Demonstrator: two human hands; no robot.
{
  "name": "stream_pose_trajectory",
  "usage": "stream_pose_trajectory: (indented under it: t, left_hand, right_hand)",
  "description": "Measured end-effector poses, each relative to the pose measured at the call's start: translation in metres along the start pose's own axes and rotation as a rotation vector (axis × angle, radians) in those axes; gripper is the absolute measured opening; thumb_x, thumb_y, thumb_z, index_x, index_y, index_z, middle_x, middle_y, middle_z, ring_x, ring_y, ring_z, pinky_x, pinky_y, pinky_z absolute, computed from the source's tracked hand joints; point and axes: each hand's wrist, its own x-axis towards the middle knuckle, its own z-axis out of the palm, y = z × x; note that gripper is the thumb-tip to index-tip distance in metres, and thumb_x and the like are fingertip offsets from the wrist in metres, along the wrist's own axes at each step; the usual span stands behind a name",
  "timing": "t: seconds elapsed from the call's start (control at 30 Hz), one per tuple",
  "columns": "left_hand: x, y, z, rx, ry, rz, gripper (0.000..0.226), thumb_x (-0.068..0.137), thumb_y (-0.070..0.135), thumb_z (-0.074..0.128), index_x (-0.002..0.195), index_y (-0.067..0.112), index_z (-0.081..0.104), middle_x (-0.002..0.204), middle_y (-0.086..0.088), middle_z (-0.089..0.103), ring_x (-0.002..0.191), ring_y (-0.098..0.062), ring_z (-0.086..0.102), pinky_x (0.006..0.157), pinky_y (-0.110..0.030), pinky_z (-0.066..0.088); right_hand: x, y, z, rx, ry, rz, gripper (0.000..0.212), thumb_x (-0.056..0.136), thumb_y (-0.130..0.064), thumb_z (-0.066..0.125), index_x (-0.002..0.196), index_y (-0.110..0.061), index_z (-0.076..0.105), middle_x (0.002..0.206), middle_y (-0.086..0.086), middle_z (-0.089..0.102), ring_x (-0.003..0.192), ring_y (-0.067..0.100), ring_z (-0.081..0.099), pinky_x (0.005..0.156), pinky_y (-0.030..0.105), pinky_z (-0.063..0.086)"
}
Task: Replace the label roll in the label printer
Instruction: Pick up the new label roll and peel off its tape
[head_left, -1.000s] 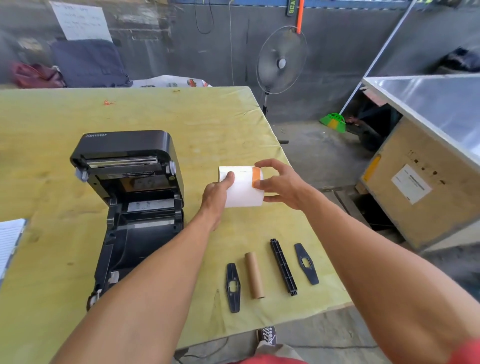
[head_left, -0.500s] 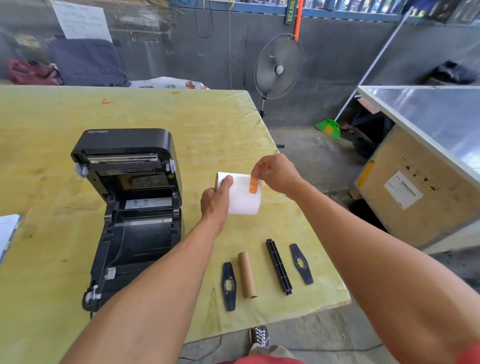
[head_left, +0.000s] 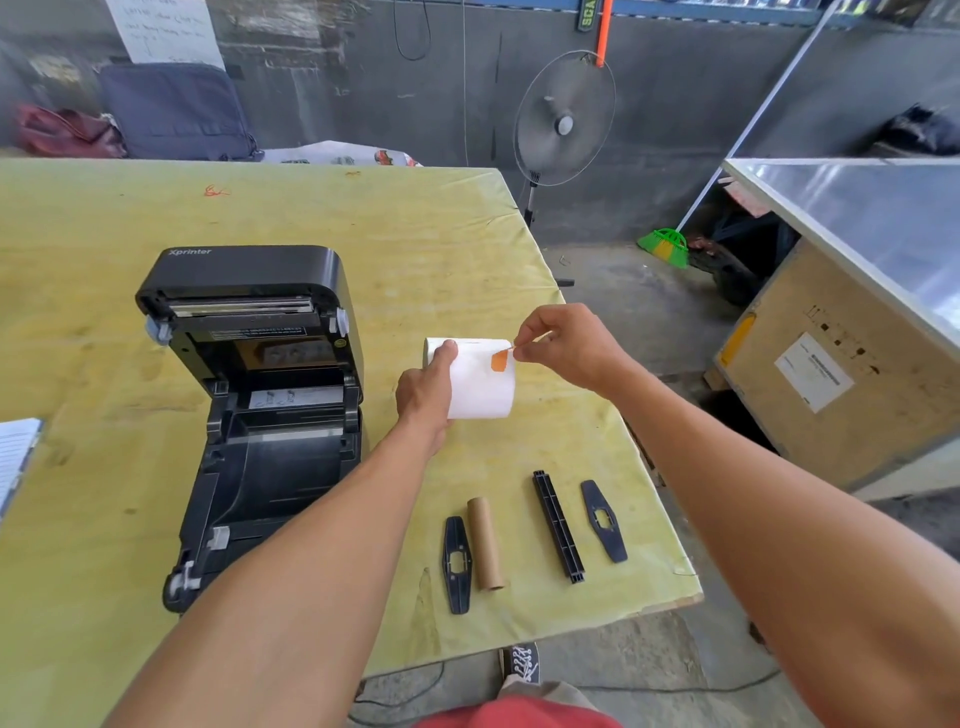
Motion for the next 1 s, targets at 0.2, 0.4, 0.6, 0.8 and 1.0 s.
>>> stream_pose_trajectory:
  t: [0.2,0.4,0.6,0.8,1.0]
  left_hand:
    - [0.001,-0.005,0.004,-0.013,0.001,-0.025,0.036,0.078,0.049,0.065,0.081,0.015,0.057,0.085,-0.003,0.06,0.076,-0.025,0.063,0.079,-0.045,0.055]
    - [-0.002,-0.009,0.012,0.035,-0.025,-0.003,0.038,0.073,0.052,0.066,0.08,0.015,0.059,0.085,-0.004,0.062,0.077,-0.025,0.065,0.078,-0.047,0.057]
    - [0.002,-0.01,0.013,0.044,-0.032,-0.018,0.039,0.075,0.052,0.066,0.083,0.015,0.06,0.088,-0.005,0.063,0.078,-0.024,0.065,0.076,-0.045,0.057]
    - [0.011,-0.008,0.01,-0.002,-0.027,-0.053,0.039,0.076,0.052,0.066,0.089,0.017,0.055,0.102,-0.009,0.063,0.093,-0.029,0.065,0.084,-0.05,0.055]
    - [0.019,-0.009,0.007,-0.016,-0.013,-0.06,0.038,0.078,0.051,0.065,0.091,0.015,0.06,0.109,-0.012,0.066,0.094,-0.031,0.066,0.079,-0.045,0.056]
  right_hand:
    - [-0.004,0.007,-0.01,0.053,0.046,0.007,0.019,0.081,-0.011,0.079,0.095,-0.012,0.067,0.098,-0.005,0.074,0.088,0.013,0.069,0.074,0.025,0.053]
    - [0.001,0.007,0.0,-0.196,-0.042,-0.032,0.037,0.079,-0.021,0.082,0.115,-0.021,0.071,0.107,-0.003,0.064,0.084,0.016,0.058,0.075,0.028,0.044]
    - [0.006,0.01,0.002,-0.123,-0.04,-0.012,0.012,0.086,-0.005,0.069,0.082,-0.015,0.076,0.076,-0.002,0.072,0.059,0.008,0.064,0.061,0.029,0.055]
    - [0.01,0.018,-0.001,0.092,-0.011,0.059,0.011,0.088,-0.001,0.065,0.084,-0.007,0.074,0.084,0.008,0.077,0.079,0.026,0.075,0.082,0.041,0.062]
    - [0.019,0.029,-0.006,0.005,-0.032,0.098,0.009,0.082,-0.009,0.076,0.075,-0.013,0.071,0.08,-0.004,0.075,0.07,0.01,0.064,0.065,0.031,0.056]
